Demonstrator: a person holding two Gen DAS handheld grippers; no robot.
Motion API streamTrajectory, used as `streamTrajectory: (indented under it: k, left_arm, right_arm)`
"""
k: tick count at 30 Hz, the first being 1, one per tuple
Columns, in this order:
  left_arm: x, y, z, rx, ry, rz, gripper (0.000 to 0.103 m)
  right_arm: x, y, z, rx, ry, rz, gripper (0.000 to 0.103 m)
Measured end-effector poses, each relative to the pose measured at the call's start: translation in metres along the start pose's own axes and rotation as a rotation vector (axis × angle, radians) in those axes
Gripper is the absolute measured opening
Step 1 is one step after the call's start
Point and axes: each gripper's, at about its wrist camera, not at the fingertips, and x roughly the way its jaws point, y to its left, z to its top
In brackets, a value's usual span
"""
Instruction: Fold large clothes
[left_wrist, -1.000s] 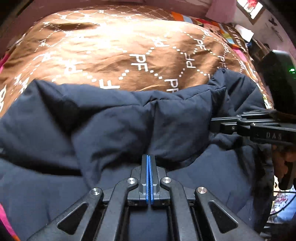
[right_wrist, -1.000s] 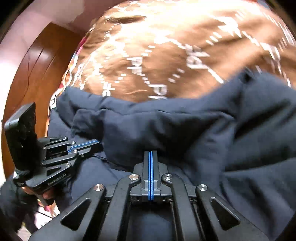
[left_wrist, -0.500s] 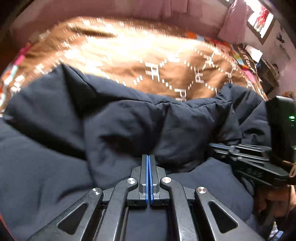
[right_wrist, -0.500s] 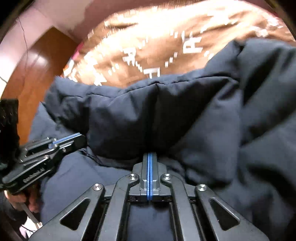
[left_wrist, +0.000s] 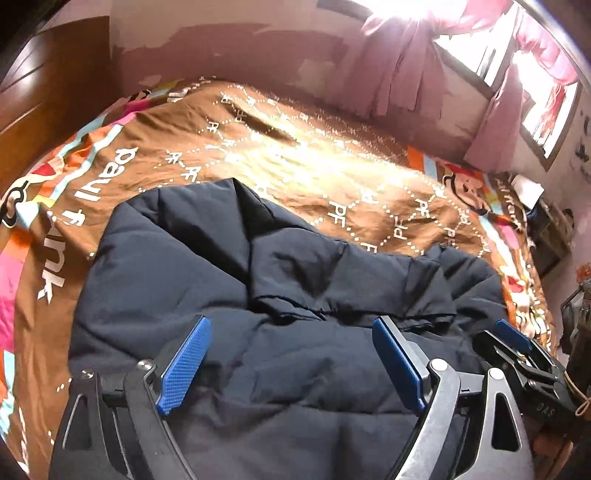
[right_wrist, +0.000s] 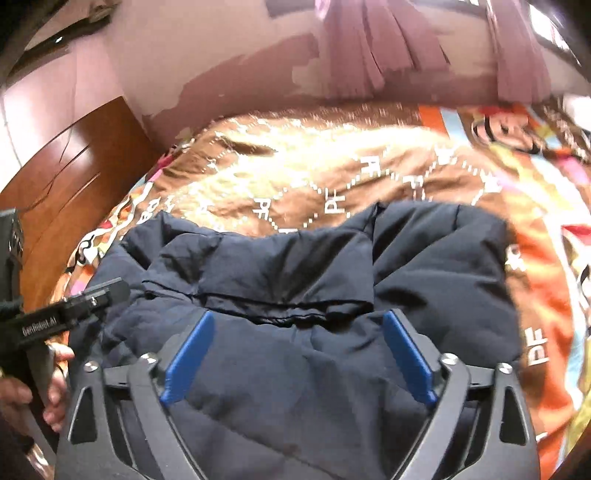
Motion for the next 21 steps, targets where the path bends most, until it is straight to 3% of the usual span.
streamTrajectory:
  k: [3,7,12,21]
  left_arm:
    - [-0.008,-0.003,-0.006,0.001,-0.019,0.012,0.098]
    - [-0.031,-0.013,-0.017,0.062,-0.110,0.017,0.102]
    - [-0.072,-0.022,-0.031,0.111,-0.228,0.028,0.103]
    - [-0.161,-0.041,-0.065,0.160,-0.341,0.006,0.103]
  right_arm:
    - [-0.015,0.007,0.003,-0.081,-0.051,-0.057,0.097]
    - [-0.041,0.013,-0.003,-0.106,-0.132,-0.050,0.098]
    - [-0.070,0.021,-0.011,-0.100,-0.201,-0.054,0.098]
    - [-0.155,0.043,-0.036,-0.128,-0.292,-0.079,0.098]
